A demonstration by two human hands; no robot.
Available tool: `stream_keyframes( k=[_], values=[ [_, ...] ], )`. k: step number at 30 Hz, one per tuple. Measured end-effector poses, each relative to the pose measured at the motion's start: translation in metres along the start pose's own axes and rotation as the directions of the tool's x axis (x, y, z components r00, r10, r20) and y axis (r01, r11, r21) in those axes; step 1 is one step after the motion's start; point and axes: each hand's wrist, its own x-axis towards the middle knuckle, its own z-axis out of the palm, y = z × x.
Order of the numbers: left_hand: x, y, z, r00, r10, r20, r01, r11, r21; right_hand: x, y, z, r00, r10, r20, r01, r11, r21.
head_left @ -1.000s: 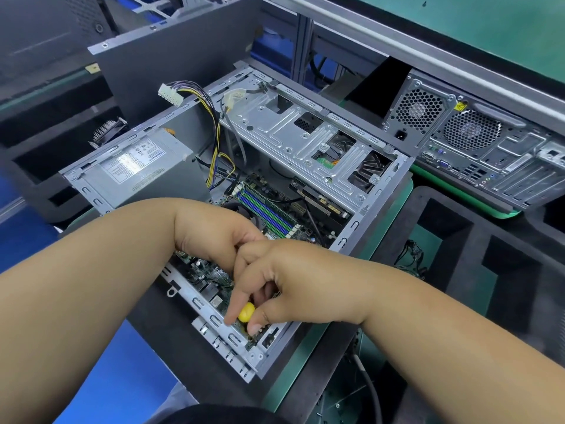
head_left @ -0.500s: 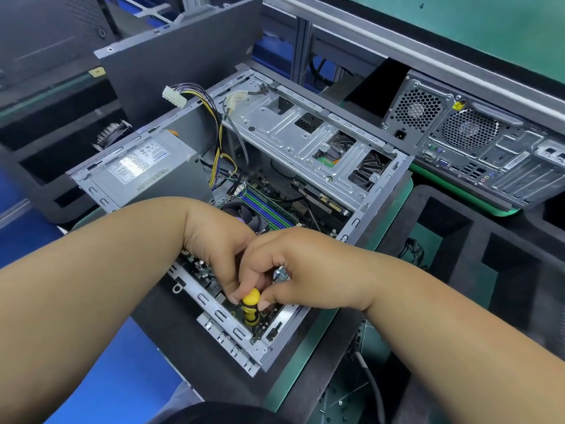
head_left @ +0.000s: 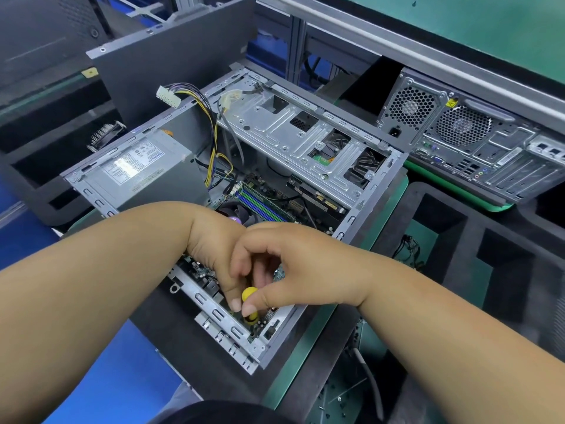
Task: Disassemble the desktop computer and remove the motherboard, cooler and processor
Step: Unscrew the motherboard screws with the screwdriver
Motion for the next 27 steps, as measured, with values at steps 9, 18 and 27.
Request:
stream_keyframes(
  k=[9,18,27],
  values=[
    [-0.0038,0.004,-0.001,1.0,0.023,0.011,-0.024,0.997,0.072,-0.0012,0.0016,-0.0007,1.0,-0.013,0.02,0.013,1.0,-0.027],
    [0.0011,0.0037,-0.0006,0.995,-0.067,-0.068,0.075,0.988,0.134,-0.0002,0.001,-0.0067,0.994,-0.038,0.102,0.04,0.999,-0.018],
    [0.0012,0.0016,0.0003,1.0,-0.003,-0.001,0.003,0.998,0.066,0.0003,0.0019,-0.0018,0.999,0.026,-0.037,-0.03,0.996,-0.089]
  ],
)
